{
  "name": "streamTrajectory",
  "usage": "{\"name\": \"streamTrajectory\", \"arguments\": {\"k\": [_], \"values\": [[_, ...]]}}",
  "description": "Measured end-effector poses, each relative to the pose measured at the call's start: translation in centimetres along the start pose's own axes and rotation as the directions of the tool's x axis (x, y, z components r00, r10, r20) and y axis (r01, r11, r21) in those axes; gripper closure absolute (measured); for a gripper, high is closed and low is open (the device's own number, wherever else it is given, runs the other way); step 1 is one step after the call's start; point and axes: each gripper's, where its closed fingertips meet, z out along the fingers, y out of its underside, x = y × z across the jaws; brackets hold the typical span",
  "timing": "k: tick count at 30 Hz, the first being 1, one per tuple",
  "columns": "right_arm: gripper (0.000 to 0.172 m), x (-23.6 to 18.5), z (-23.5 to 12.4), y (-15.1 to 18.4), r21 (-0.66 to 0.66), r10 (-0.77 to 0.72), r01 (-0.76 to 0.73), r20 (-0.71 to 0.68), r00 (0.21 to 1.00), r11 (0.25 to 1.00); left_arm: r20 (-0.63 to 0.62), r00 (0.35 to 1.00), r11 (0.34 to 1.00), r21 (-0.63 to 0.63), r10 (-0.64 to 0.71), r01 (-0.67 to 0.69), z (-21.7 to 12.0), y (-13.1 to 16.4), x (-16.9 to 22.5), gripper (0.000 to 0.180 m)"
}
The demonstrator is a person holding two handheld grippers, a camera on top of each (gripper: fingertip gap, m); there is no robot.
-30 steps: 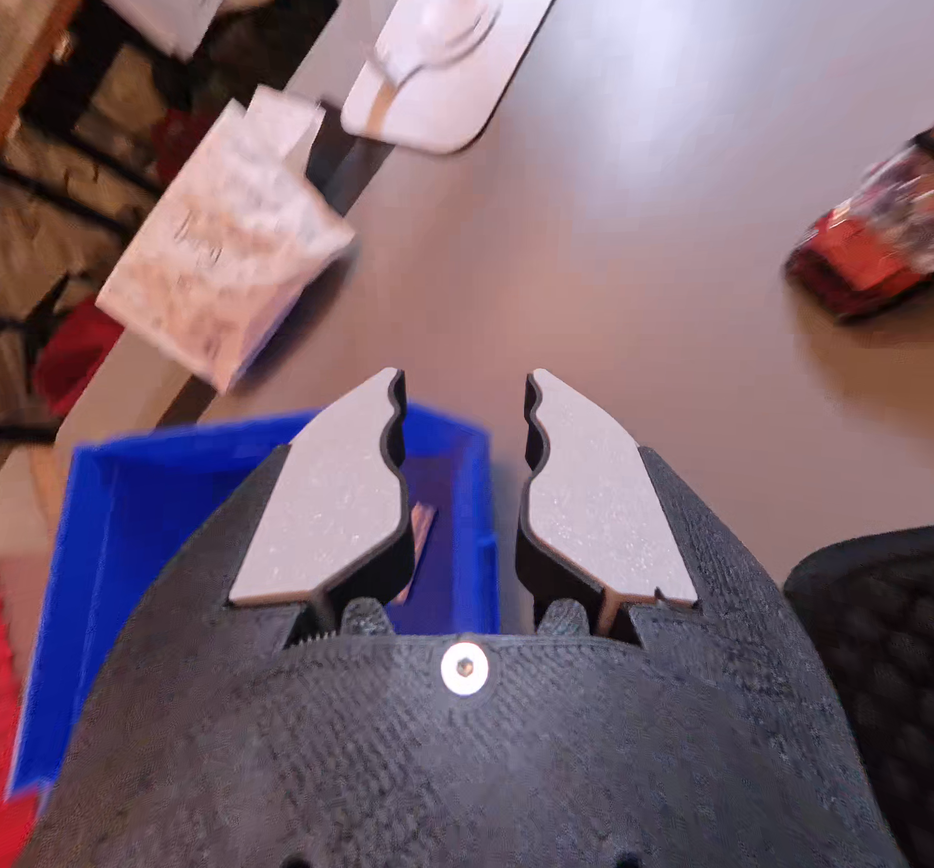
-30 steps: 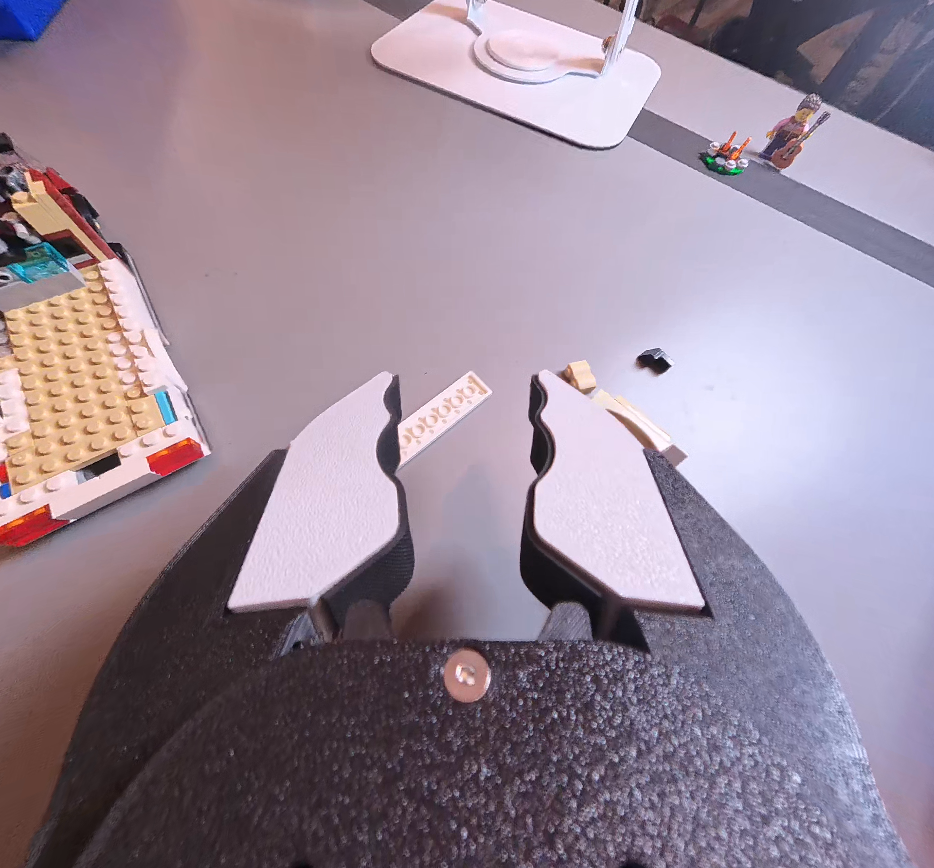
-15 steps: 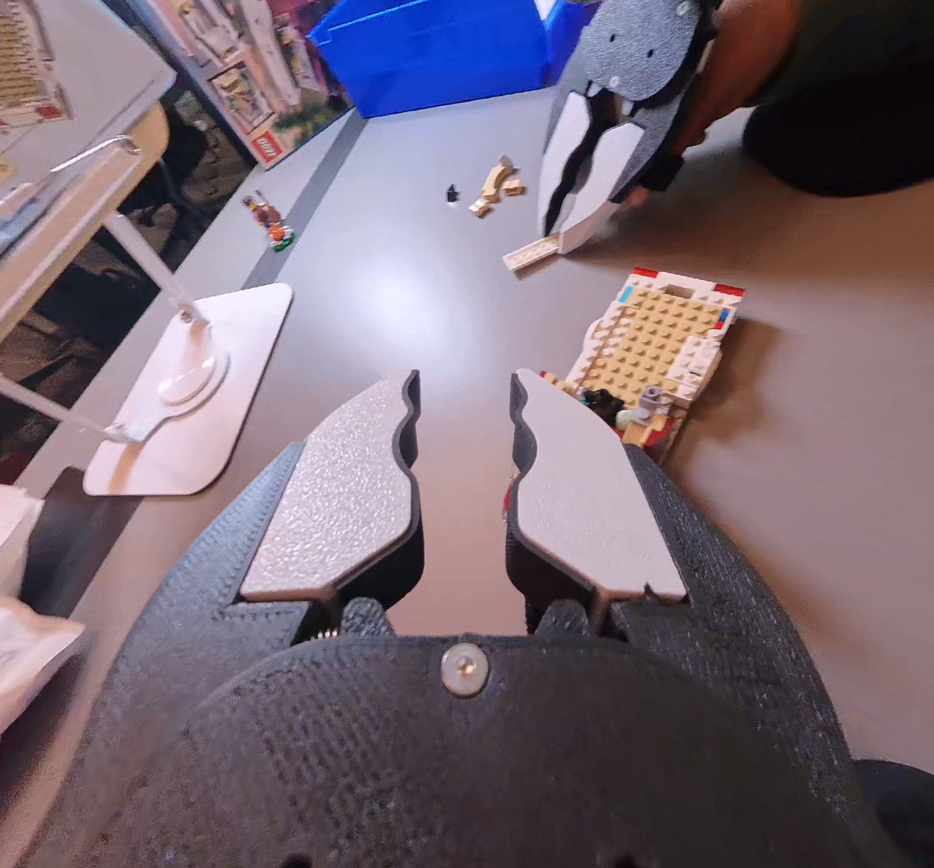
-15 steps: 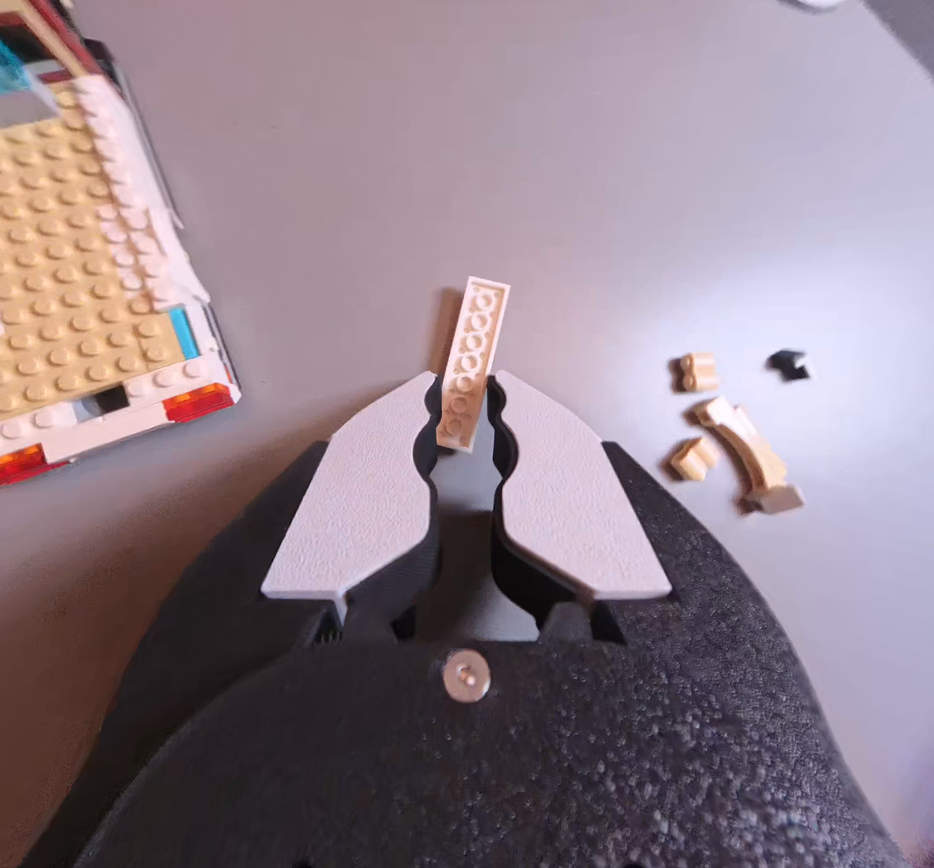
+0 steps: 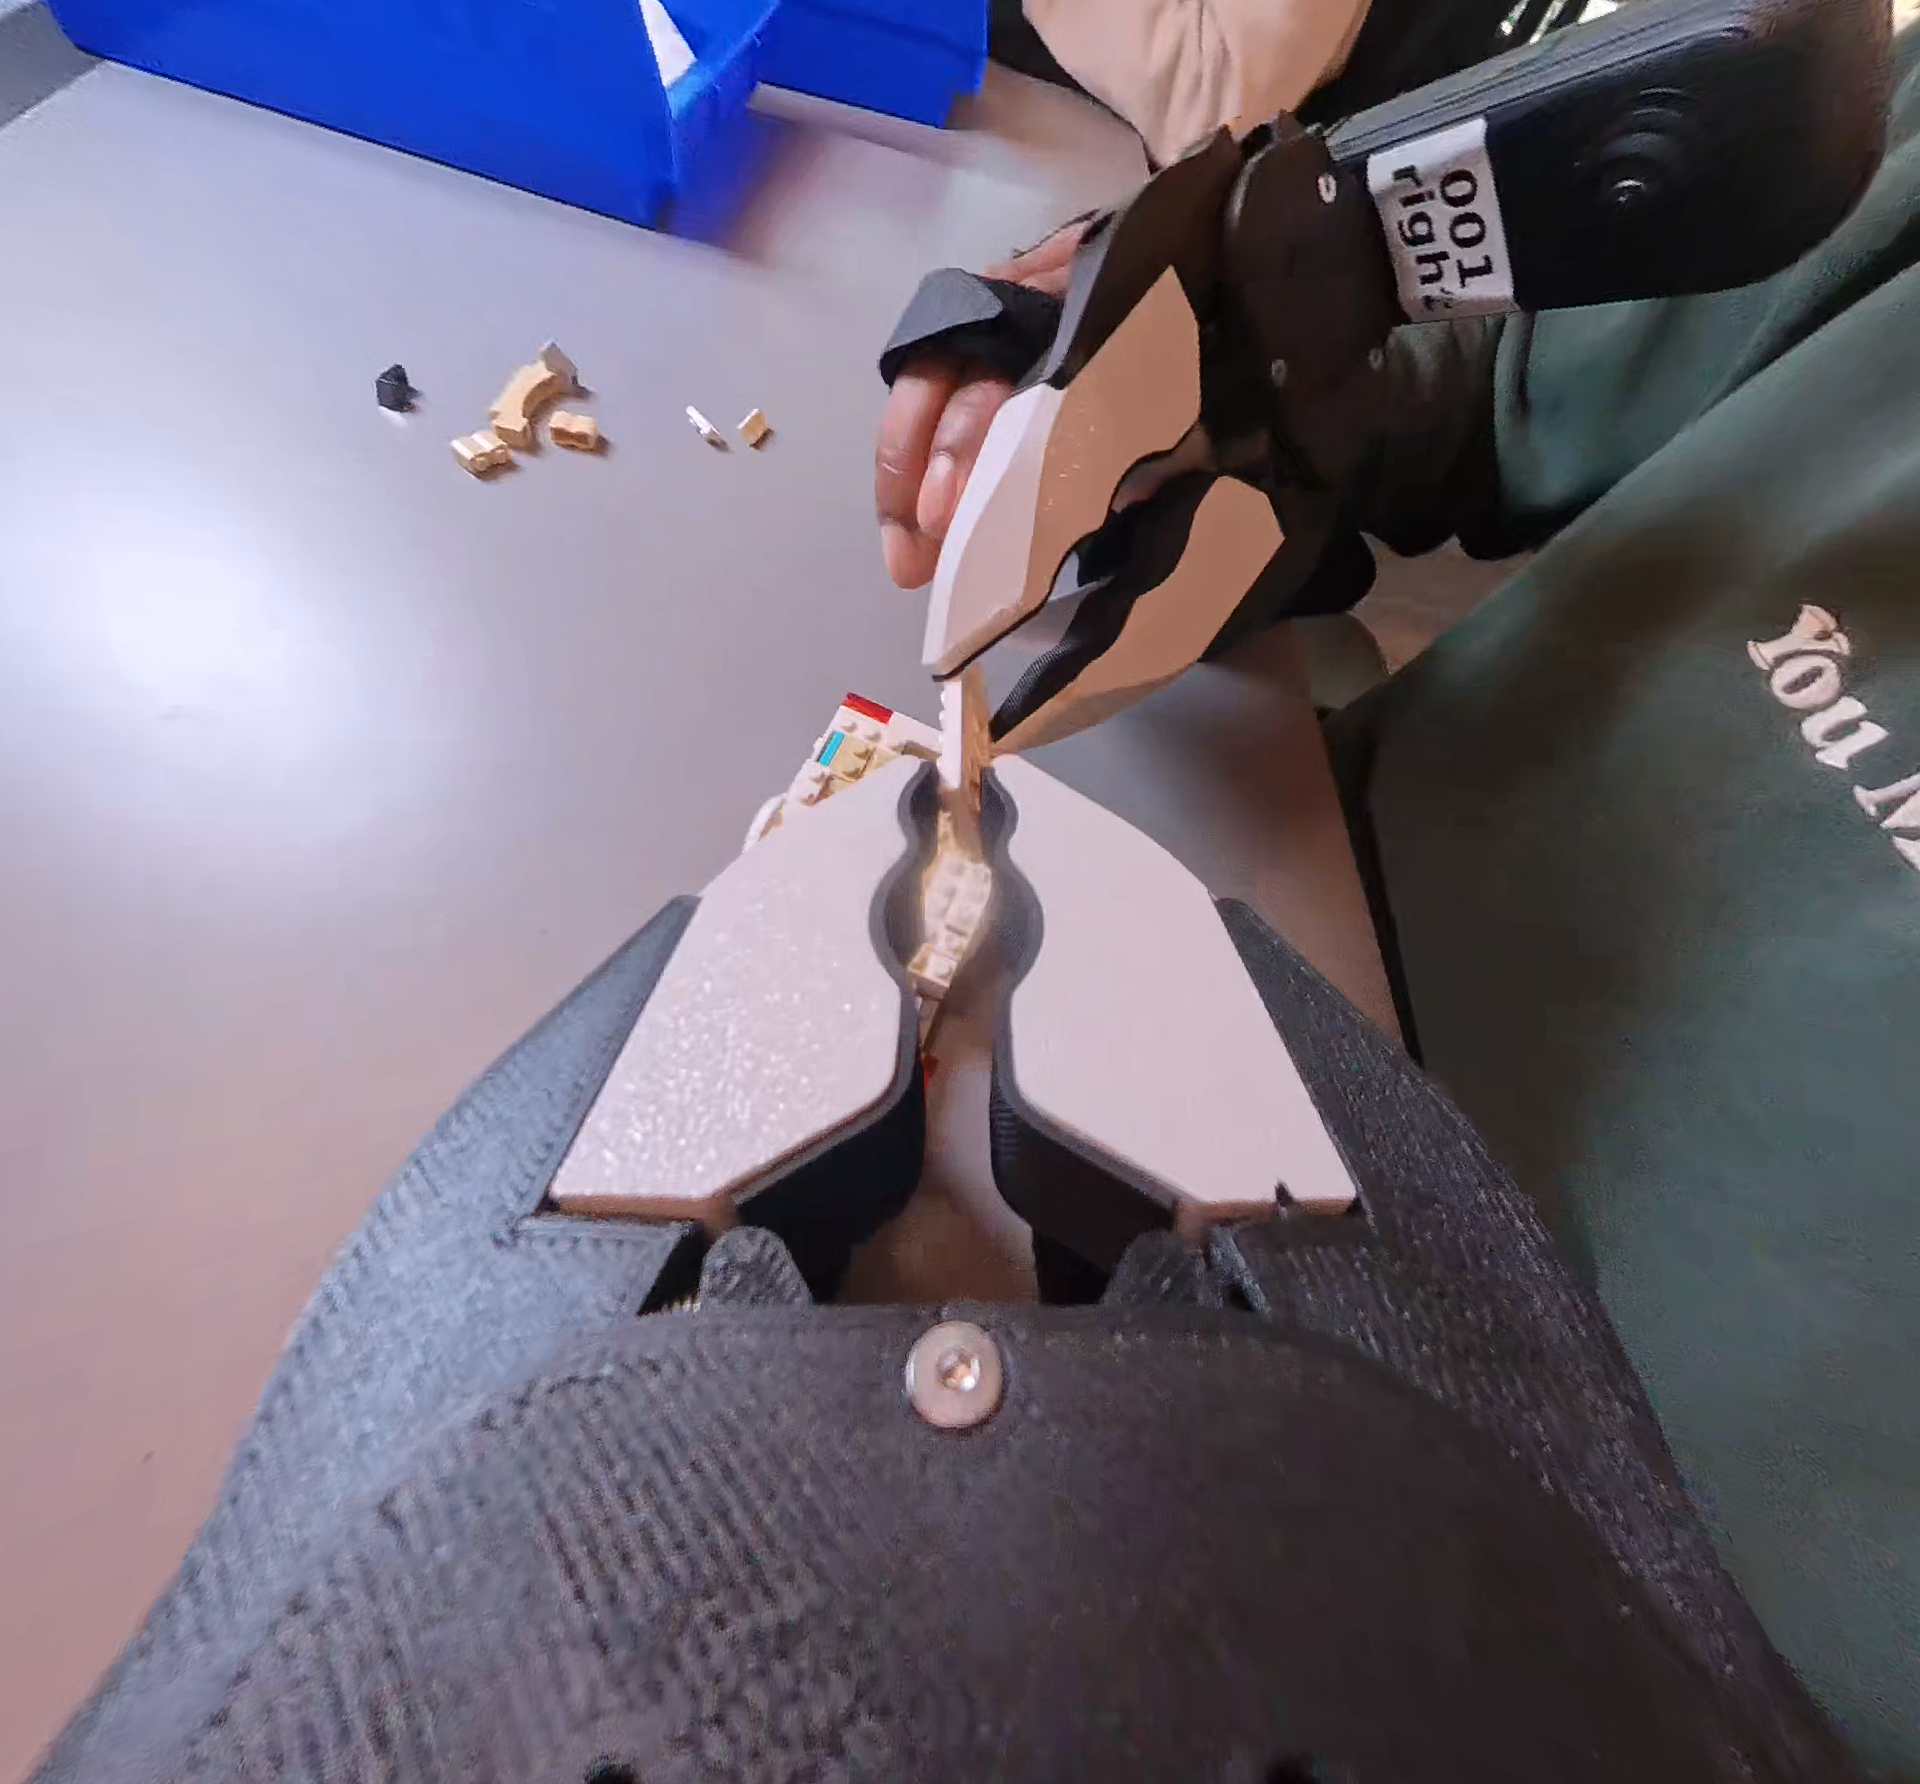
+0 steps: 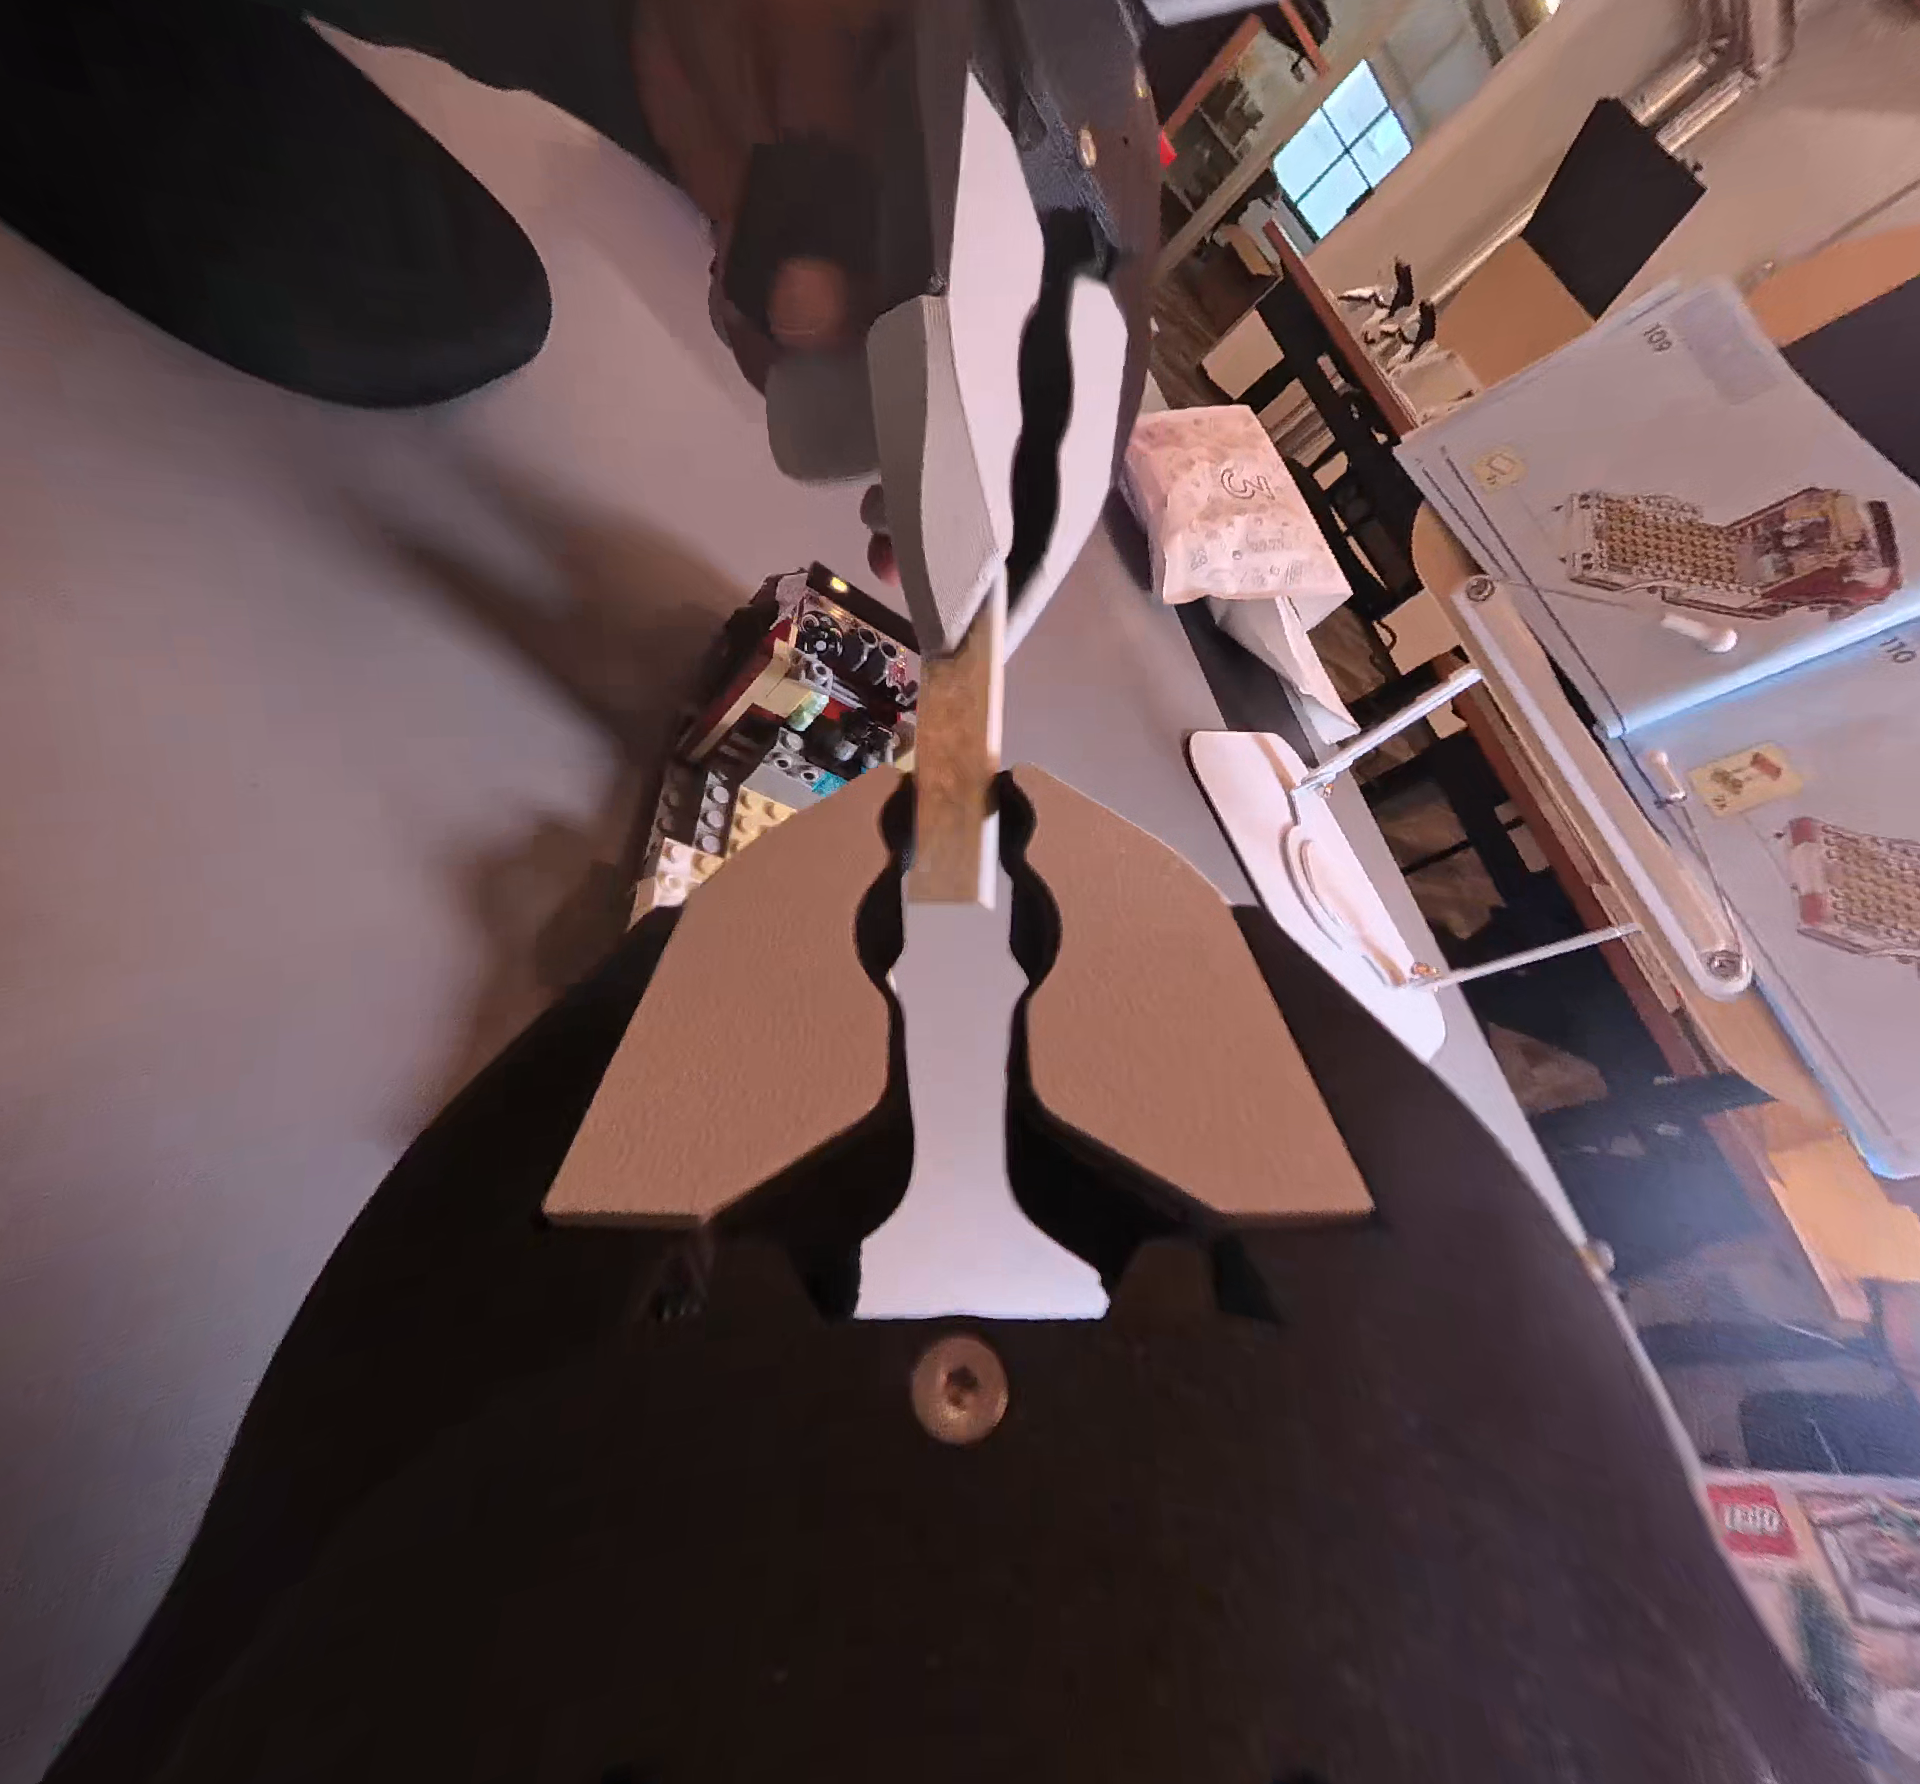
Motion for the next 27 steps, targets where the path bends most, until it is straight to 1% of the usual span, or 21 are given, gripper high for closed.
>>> {"name": "streamTrajectory", "arguments": {"k": [1, 3, 4, 5, 6, 7, 8, 10, 11, 12, 13, 14, 16, 17, 18, 20, 22, 23, 24, 26, 27], "values": [[0.159, 0.3, 0.0, 0.1, 0.004, 0.026, -0.026, -0.011, 1.0, 1.0, 0.029, 0.999, 1.0, -0.011, 0.029, -0.029, -0.6, -0.2, -0.1, 0.175], [0.124, 1.3, -0.2, 1.4, -0.043, 0.128, -0.127, 0.0, 0.992, 0.991, 0.207, 0.97, 0.991, -0.045, 0.132, -0.125, -3.9, -0.9, -1.9, 0.175], [0.115, 1.8, -0.4, 2.5, -0.079, 0.21, -0.208, 0.026, 0.977, 0.975, 0.352, 0.918, 0.984, -0.073, 0.18, -0.165, -6.9, -1.3, -3.5, 0.175], [0.115, 2.0, -0.7, 3.6, -0.116, 0.292, -0.284, 0.06, 0.954, 0.952, 0.526, 0.821, 0.975, -0.116, 0.221, -0.189, -10.8, -1.5, -5.5, 0.175], [0.114, 1.8, -1.1, 4.7, -0.157, 0.362, -0.344, 0.104, 0.926, 0.926, 0.69, 0.68, 0.969, -0.168, 0.246, -0.18, -15.5, -1.4, -7.2, 0.175], [0.112, 1.4, -1.5, 5.7, -0.203, 0.422, -0.39, 0.151, 0.894, 0.898, 0.81, 0.529, 0.967, -0.216, 0.255, -0.136, -20.2, -0.6, -8.4, 0.175], [0.11, 0.8, -1.9, 6.6, -0.249, 0.475, -0.424, 0.2, 0.857, 0.871, 0.881, 0.402, 0.967, -0.248, 0.248, -0.052, -24.6, 0.8, -9.0, 0.175], [0.105, -0.8, -2.3, 7.6, -0.331, 0.541, -0.449, 0.283, 0.792, 0.83, 0.953, 0.212, 0.948, -0.258, 0.217, 0.186, -31.4, 5.5, -9.6, 0.175], [0.105, -1.4, -2.2, 8.0, -0.356, 0.549, -0.442, 0.302, 0.779, 0.823, 0.969, 0.136, 0.933, -0.236, 0.206, 0.271, -33.7, 7.6, -9.9, 0.167], [0.103, -2.0, -2.1, 8.2, -0.375, 0.55, -0.431, 0.317, 0.773, 0.821, 0.978, 0.097, 0.916, -0.206, 0.184, 0.344, -35.1, 9.6, -10.2, 0.159], [0.101, -2.6, -1.9, 8.4, -0.393, 0.549, -0.417, 0.33, 0.768, 0.82, 0.983, 0.085, 0.898, -0.182, 0.161, 0.401, -35.7, 11.5, -10.6, 0.151], [0.1, -3.1, -1.7, 8.6, -0.409, 0.545, -0.402, 0.337, 0.767, 0.819, 0.987, 0.058, 0.892, -0.163, 0.152, 0.423, -36.1, 12.6, -11.2, 0.143], [0.097, -3.7, -1.4, 8.8, -0.426, 0.545, -0.391, 0.343, 0.765, 0.816, 0.986, 0.003, 0.903, -0.156, 0.169, 0.4, -36.7, 12.9, -12.1, 0.113], [0.096, -3.9, -1.3, 8.7, -0.428, 0.554, -0.399, 0.344, 0.758, 0.811, 0.984, -0.007, 0.911, -0.16, 0.176, 0.381, -36.7, 12.5, -12.3, 0.102], [0.095, -4.0, -1.2, 8.7, -0.428, 0.562, -0.408, 0.34, 0.754, 0.806, 0.984, -0.015, 0.923, -0.162, 0.178, 0.348, -36.5, 11.8, -12.5, 0.098], [0.092, -4.0, -1.2, 8.6, -0.432, 0.567, -0.414, 0.328, 0.755, 0.801, 0.984, -0.007, 0.956, -0.173, 0.18, 0.237, -35.7, 9.4, -12.4, 0.1], [0.089, -4.2, -1.1, 8.2, -0.429, 0.57, -0.418, 0.331, 0.752, 0.801, 0.981, 0.075, 0.982, -0.184, 0.18, 0.046, -32.9, 6.0, -12.0, 0.107], [0.089, -4.4, -1.1, 7.9, -0.429, 0.577, -0.424, 0.337, 0.744, 0.798, 0.973, 0.156, 0.985, -0.164, 0.171, -0.055, -30.7, 4.4, -11.5, 0.112], [0.088, -4.6, -1.0, 7.8, -0.433, 0.581, -0.425, 0.341, 0.739, 0.795, 0.952, 0.263, 0.983, -0.122, 0.155, -0.137, -28.1, 3.1, -10.9, 0.112], [0.087, -5.0, -0.8, 7.9, -0.454, 0.567, -0.398, 0.339, 0.75, 0.797, 0.818, 0.56, 0.976, -0.007, 0.132, -0.22, -21.8, 1.8, -9.0, 0.111], [0.089, -5.3, -0.7, 8.1, -0.466, 0.556, -0.379, 0.337, 0.759, 0.799, 0.721, 0.681, 0.973, 0.039, 0.13, -0.227, -19.1, 1.7, -7.9, 0.111]]}}
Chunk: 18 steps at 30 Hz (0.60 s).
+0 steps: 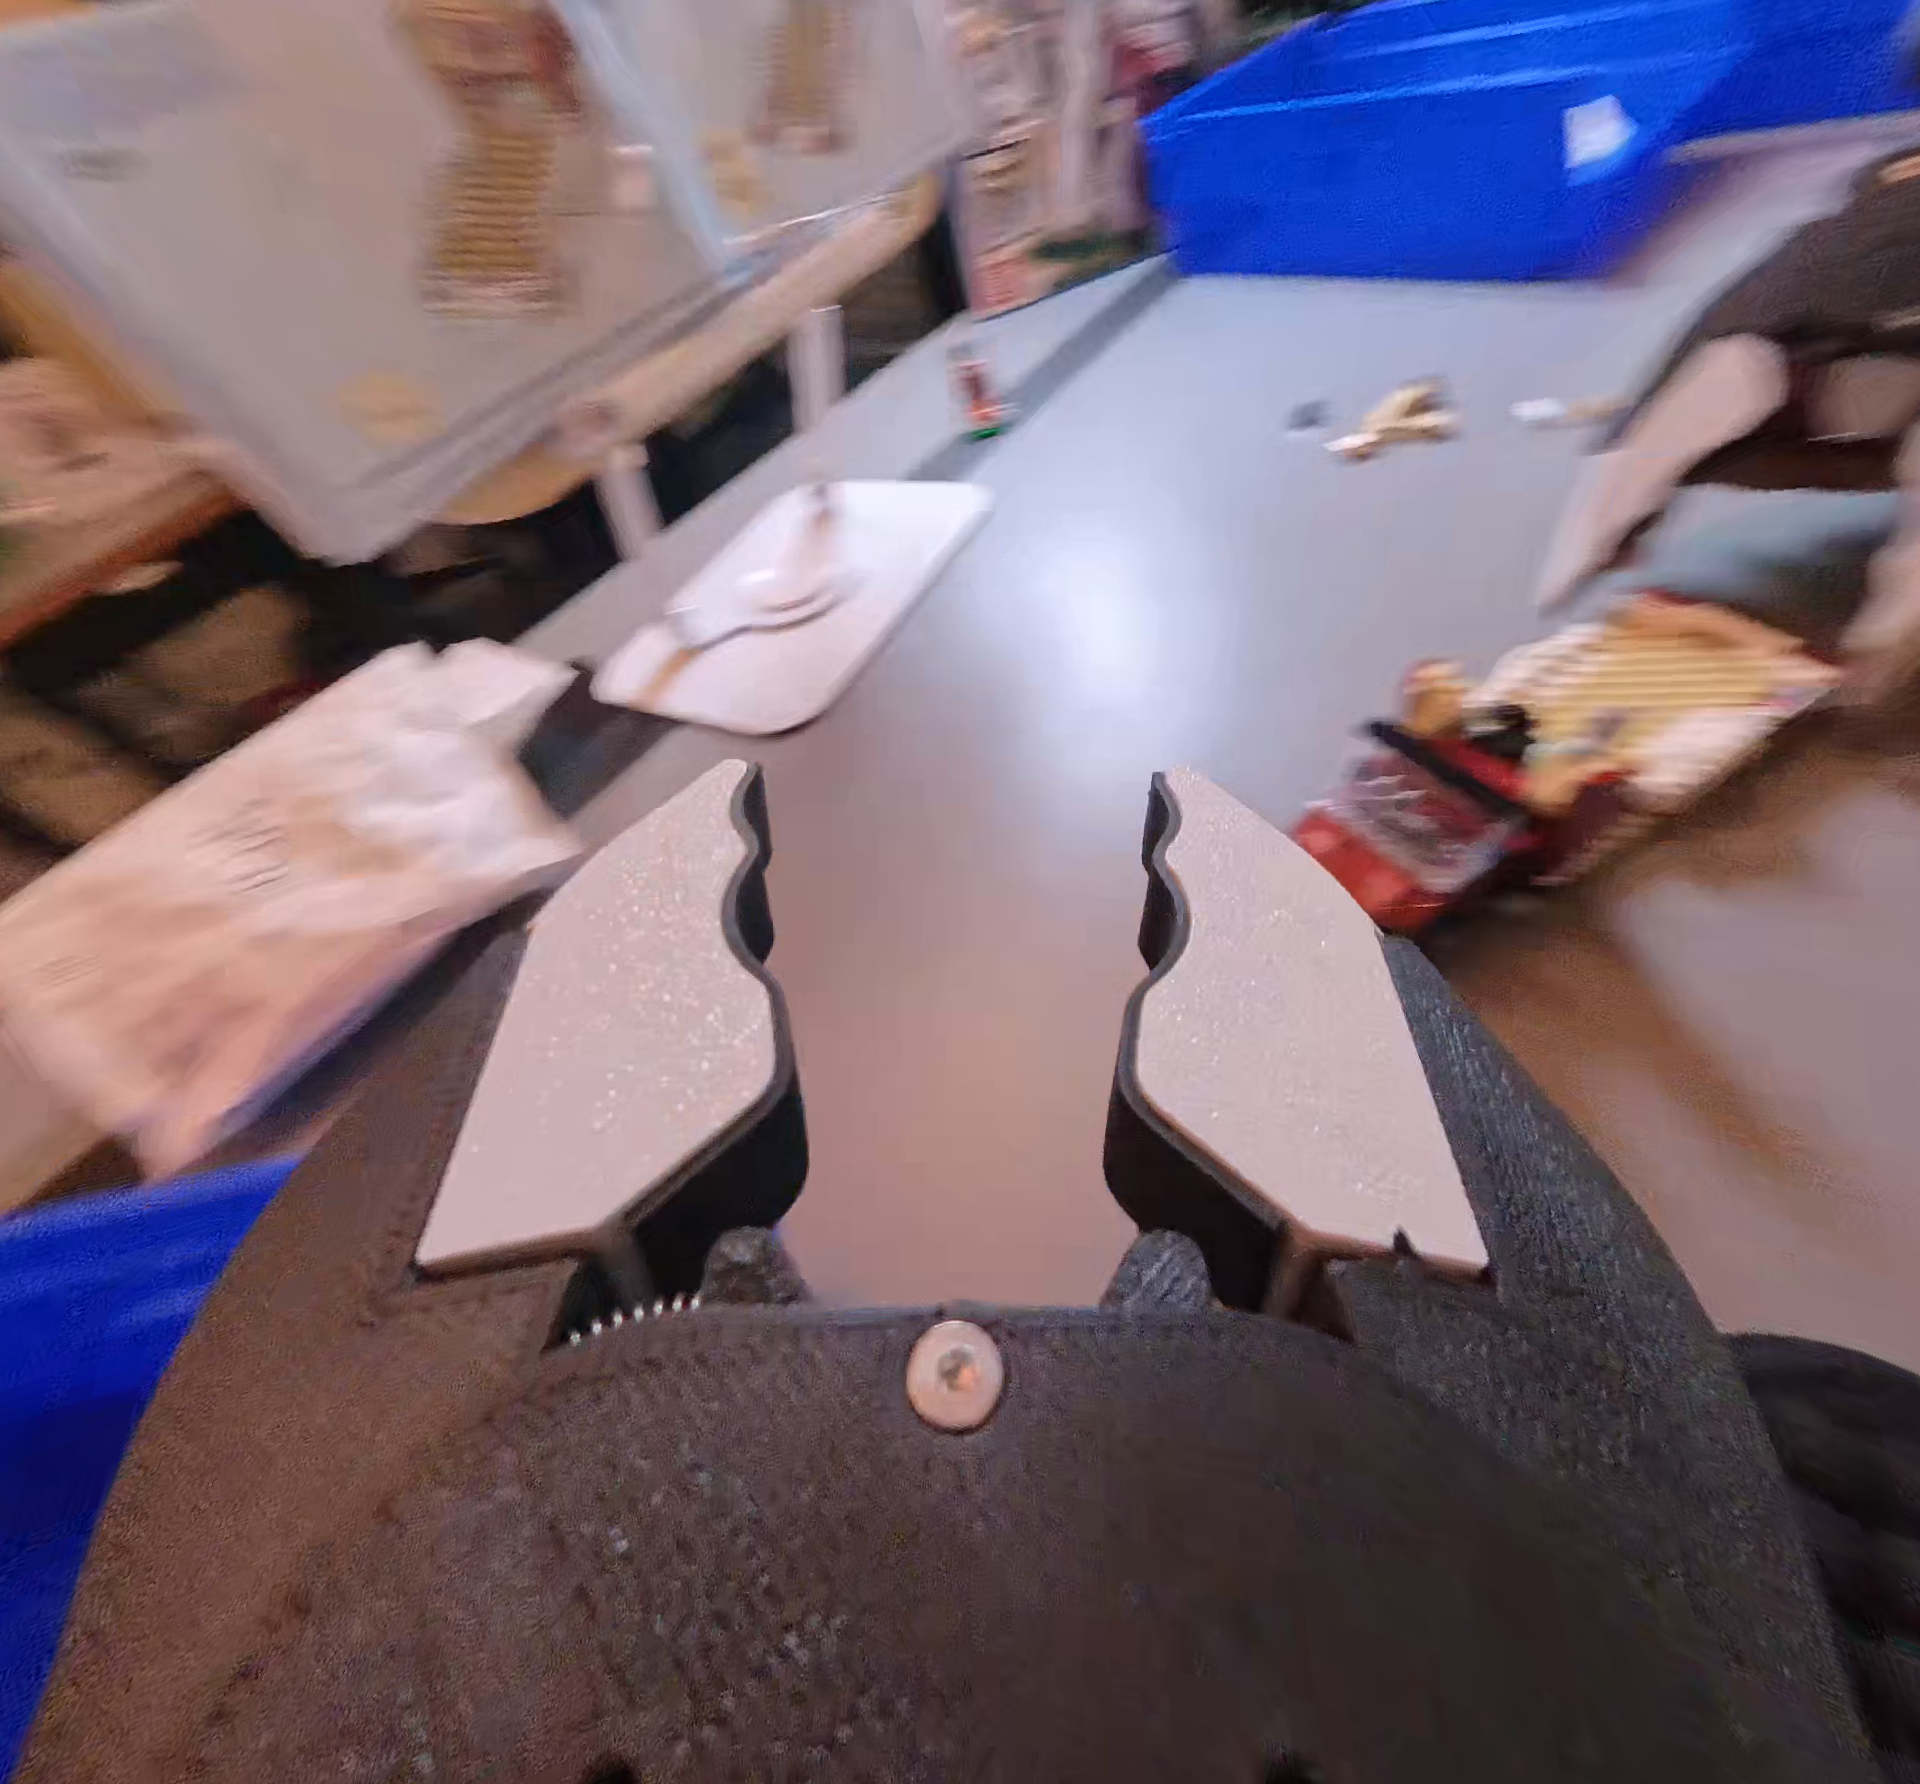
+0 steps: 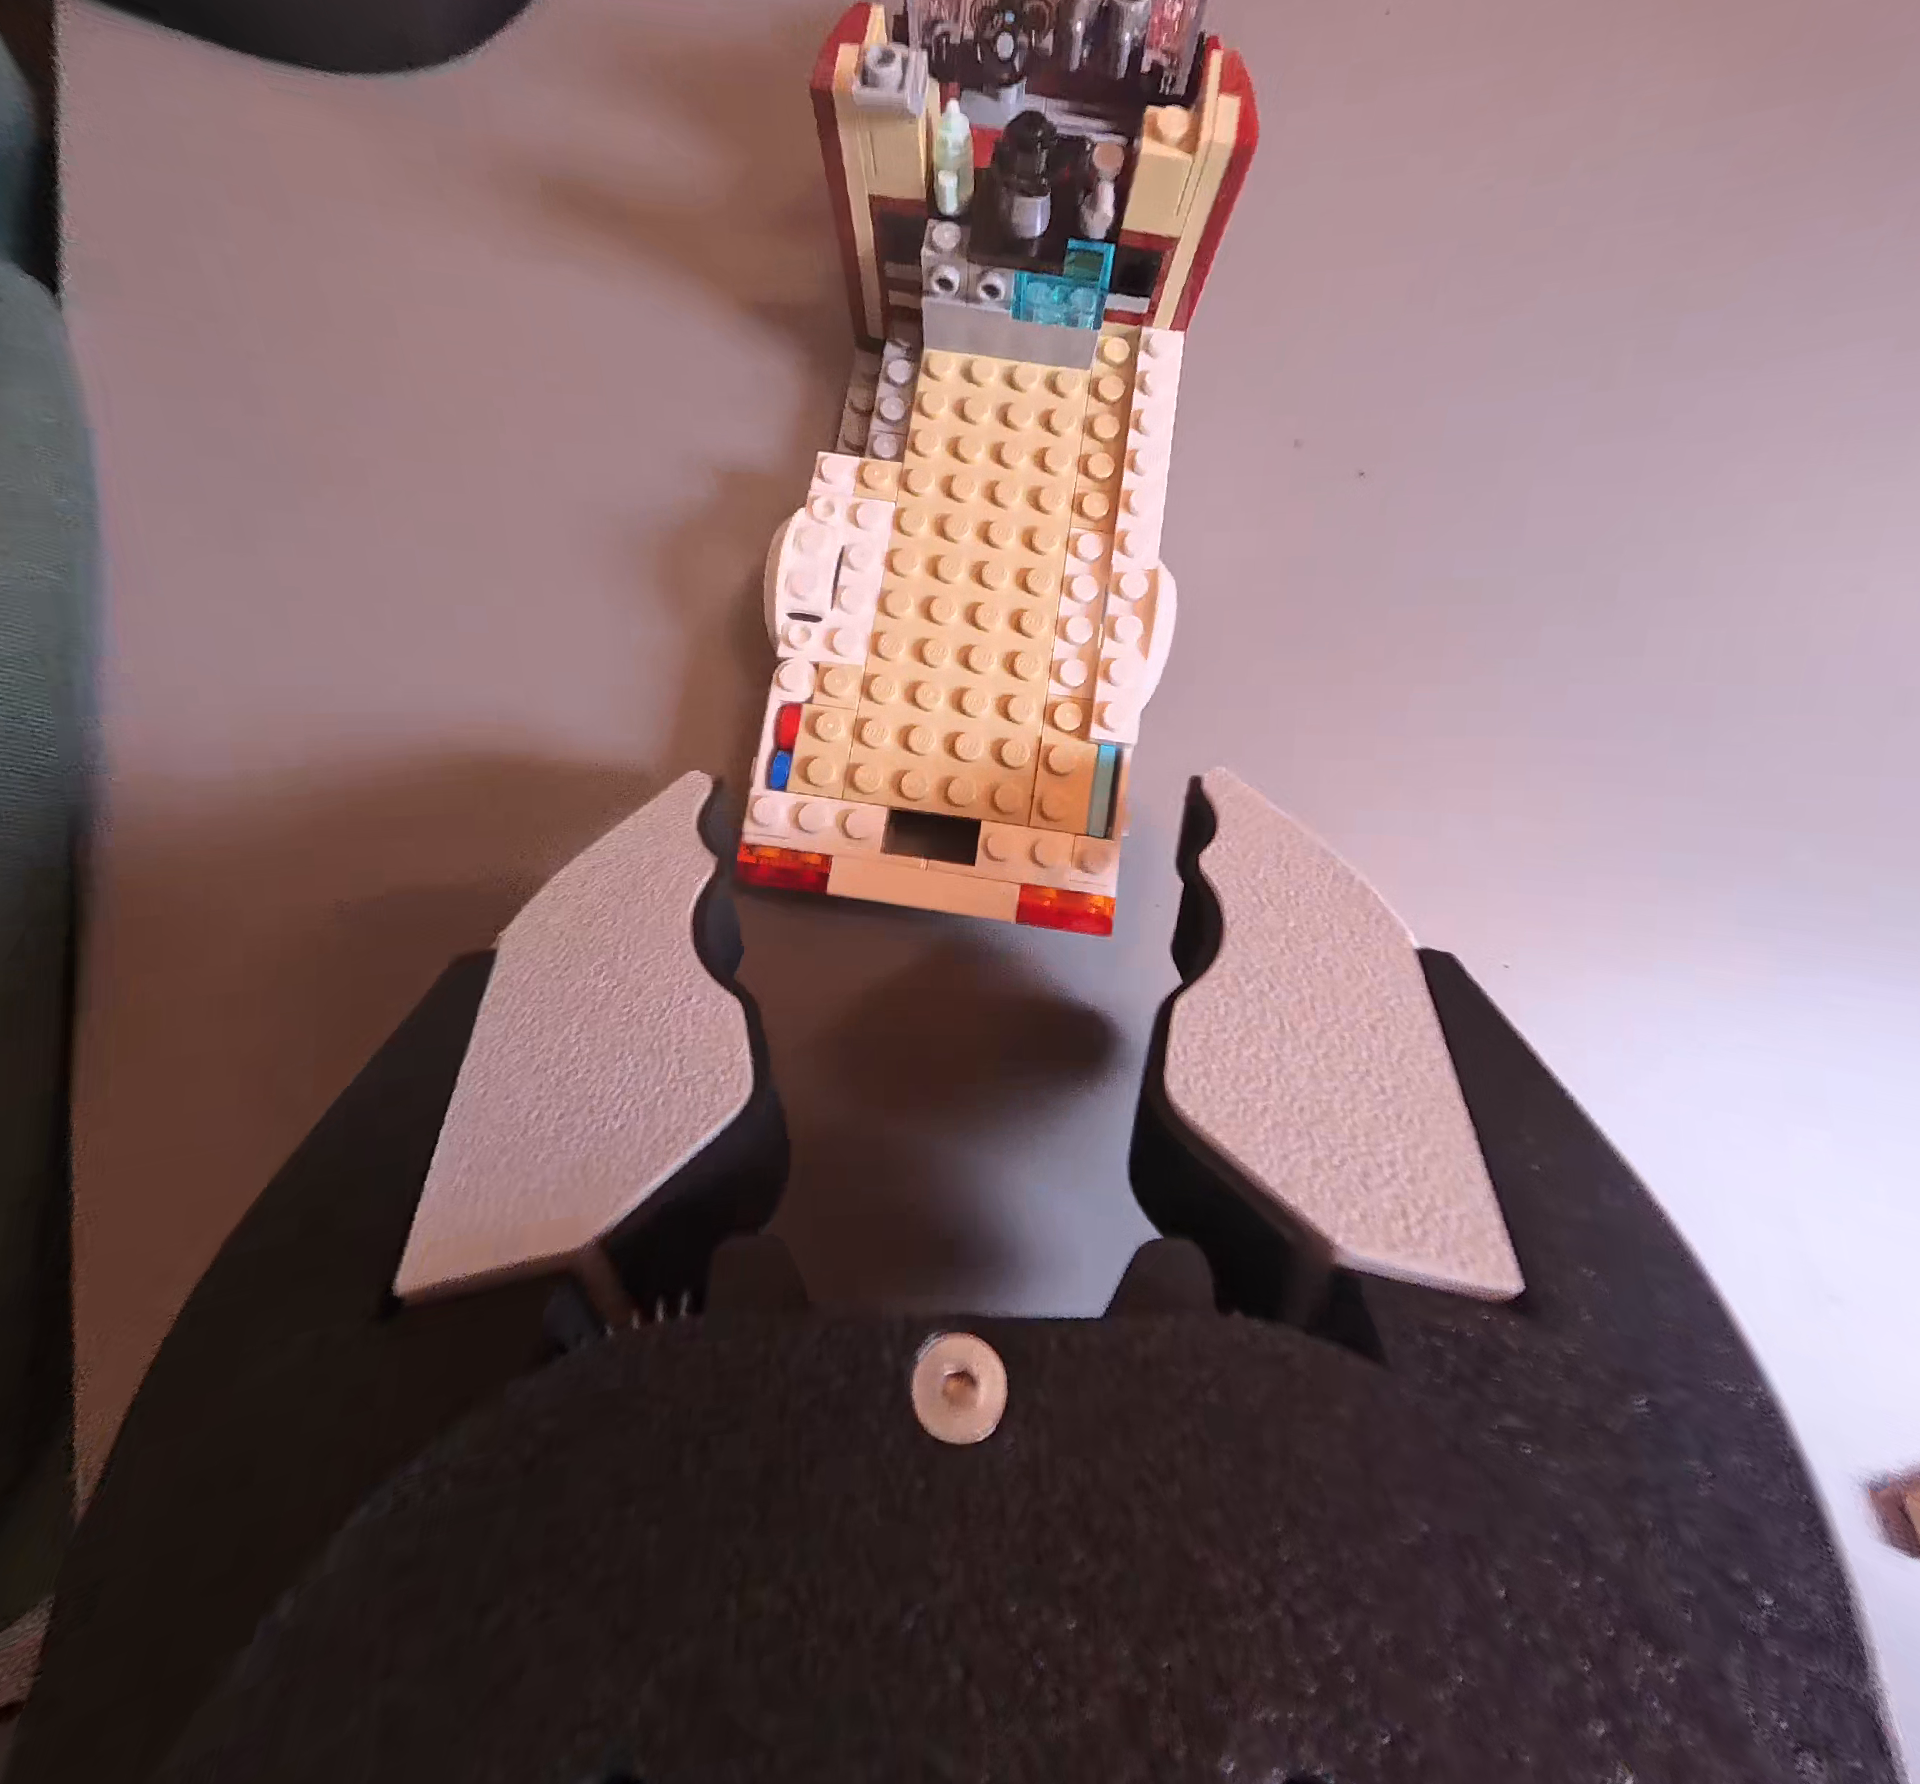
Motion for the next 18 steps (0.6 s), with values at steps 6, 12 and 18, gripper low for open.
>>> {"name": "streamTrajectory", "arguments": {"k": [6, 12, 18], "values": [[0.102, 2.0, 0.4, 0.0, -0.003, 0.095, -0.096, -0.108, 0.99, 0.995, -0.223, 0.975, 1.0, 0.012, -0.019, 0.022, 4.0, 2.4, 5.3, 0.119], [0.102, 7.7, -1.4, 1.8, 0.076, 0.345, -0.341, -0.358, 0.868, 0.937, -0.234, 0.97, 0.996, 0.041, -0.065, 0.076, 5.4, 3.1, 6.0, 0.125], [0.133, 2.1, -0.2, -0.6, 0.079, 0.212, -0.206, -0.077, 0.974, 0.975, -0.275, 0.957, 0.995, 0.0, -0.096, 0.1, 6.3, 4.3, 6.9, 0.125]]}}
